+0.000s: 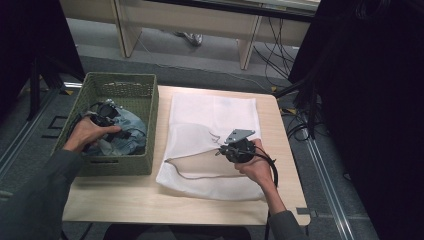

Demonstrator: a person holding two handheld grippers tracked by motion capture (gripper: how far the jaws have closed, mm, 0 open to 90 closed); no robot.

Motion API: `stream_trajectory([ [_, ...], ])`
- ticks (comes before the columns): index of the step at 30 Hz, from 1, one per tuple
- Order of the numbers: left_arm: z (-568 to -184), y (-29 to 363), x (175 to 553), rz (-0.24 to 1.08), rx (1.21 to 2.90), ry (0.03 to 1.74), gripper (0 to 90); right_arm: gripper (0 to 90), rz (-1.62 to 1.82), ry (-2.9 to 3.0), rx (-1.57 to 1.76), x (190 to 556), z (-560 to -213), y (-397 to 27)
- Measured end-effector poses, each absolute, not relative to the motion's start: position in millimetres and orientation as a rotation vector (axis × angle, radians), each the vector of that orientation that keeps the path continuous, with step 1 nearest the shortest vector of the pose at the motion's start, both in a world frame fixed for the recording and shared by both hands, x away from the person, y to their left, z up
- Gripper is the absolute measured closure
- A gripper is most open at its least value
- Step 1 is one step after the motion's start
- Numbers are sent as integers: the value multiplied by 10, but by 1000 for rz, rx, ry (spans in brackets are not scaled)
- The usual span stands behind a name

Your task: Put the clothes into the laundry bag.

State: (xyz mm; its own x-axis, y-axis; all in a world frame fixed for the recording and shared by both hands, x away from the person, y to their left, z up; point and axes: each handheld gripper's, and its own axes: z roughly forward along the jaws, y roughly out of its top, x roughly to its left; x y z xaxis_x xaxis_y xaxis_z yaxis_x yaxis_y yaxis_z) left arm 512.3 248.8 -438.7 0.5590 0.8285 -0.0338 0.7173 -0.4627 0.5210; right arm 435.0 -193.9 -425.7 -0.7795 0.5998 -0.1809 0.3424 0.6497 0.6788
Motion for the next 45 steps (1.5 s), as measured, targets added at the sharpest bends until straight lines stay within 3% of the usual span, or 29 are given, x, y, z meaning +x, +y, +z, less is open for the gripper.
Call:
stream_trajectory([
  [3,-4518,2450,5113,326,2340,1214,127,843,889,2497,704,4359,-4251,-1938],
  [6,-4701,2377,5154,283,2369,1288,0,841,880,2504,727,4346,-4250,-1937],
  [15,-4814,2331,5209,315,2412,1282,12,836,890,2493,725,4354,-4293,-1913],
  [16,-4788,2348,5216,343,2419,1288,94,835,886,2498,699,4359,-4284,-1923],
  [18,-4769,2378,5214,442,2416,1307,370,836,890,2497,732,4339,-4273,-1926],
  [19,-4760,2397,5219,457,2426,1293,446,836,891,2494,722,4342,-4272,-1928],
  [27,-4684,2417,5225,550,2354,1324,539,839,897,2495,741,4355,-4247,-1963],
  [29,-4685,2431,5231,509,2329,1351,499,838,896,2501,742,4359,-4248,-1965],
  [32,-4696,2436,5246,367,2290,1392,286,838,907,2490,721,4366,-4269,-1955],
  [34,-4693,2430,5249,287,2273,1396,189,838,906,2491,722,4367,-4269,-1955],
  [38,-4717,2291,5236,292,2321,1364,0,835,907,2498,723,4369,-4270,-1953],
  [45,-4794,2253,5224,351,2448,1277,0,833,907,2496,717,4366,-4263,-1956],
])
